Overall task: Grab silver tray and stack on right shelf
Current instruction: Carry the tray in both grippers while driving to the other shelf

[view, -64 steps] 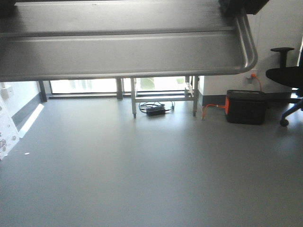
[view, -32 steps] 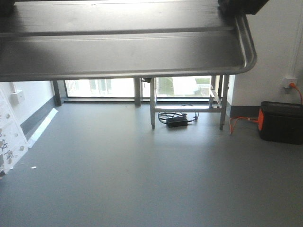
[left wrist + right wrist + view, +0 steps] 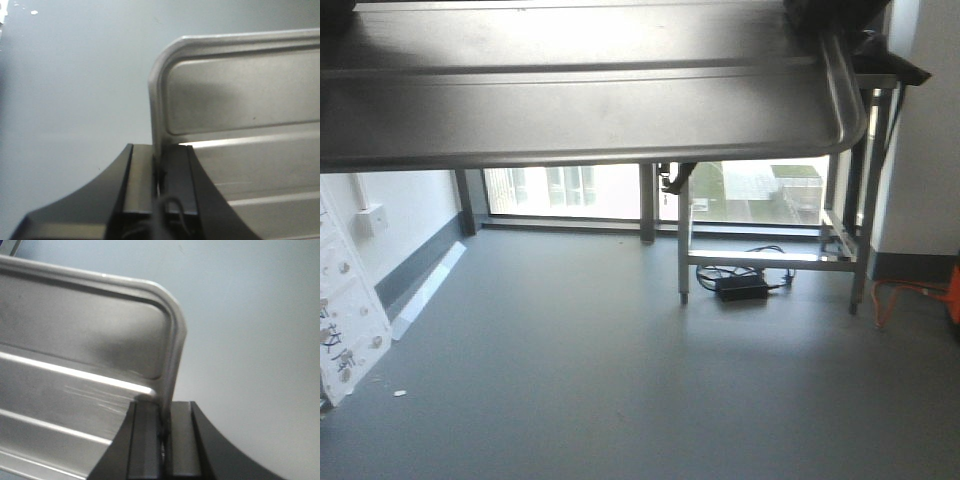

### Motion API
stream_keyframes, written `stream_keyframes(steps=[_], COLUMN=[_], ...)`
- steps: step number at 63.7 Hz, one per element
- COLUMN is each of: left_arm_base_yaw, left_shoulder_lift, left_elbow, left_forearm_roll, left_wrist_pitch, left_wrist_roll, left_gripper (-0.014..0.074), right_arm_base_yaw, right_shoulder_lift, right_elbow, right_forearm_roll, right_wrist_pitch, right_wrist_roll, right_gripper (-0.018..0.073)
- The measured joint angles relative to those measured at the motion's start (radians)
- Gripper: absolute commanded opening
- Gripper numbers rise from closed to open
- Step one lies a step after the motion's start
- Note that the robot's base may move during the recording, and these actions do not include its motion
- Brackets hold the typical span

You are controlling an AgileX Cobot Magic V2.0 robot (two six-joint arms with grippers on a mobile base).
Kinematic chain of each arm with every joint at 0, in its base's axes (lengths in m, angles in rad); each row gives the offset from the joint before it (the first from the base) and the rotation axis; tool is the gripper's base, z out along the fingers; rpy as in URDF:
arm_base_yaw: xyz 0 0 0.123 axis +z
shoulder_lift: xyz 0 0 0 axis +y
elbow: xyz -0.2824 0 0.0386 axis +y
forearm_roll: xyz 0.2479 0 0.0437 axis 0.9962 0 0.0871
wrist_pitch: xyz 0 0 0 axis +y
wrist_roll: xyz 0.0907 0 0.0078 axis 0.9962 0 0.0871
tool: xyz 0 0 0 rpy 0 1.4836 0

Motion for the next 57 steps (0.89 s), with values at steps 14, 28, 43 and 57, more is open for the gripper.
stream_keyframes(steps=[14, 28, 43, 57], left_arm_base_yaw=[0.0, 0.0, 0.0, 0.0], left_shoulder_lift=[0.0, 0.0, 0.0, 0.0], left_elbow=[0.0, 0.0, 0.0, 0.0], left_forearm_roll=[0.0, 0.0, 0.0, 0.0], left_wrist_pitch=[-0.002, -0.002, 0.0, 0.0], left_wrist_roll=[0.0, 0.0, 0.0, 0.0], left_gripper=[-0.0093, -0.0093, -0.0093, -0.0093], right_arm_base_yaw=[0.0, 0.0, 0.0, 0.0], right_shoulder_lift=[0.0, 0.0, 0.0, 0.0], right_elbow=[0.0, 0.0, 0.0, 0.0], right_forearm_roll=[0.0, 0.0, 0.0, 0.0], right_wrist_pitch=[0.0, 0.0, 0.0, 0.0], right_wrist_roll=[0.0, 0.0, 0.0, 0.0], right_gripper=[0.0057, 0.0057, 0.0057, 0.0057])
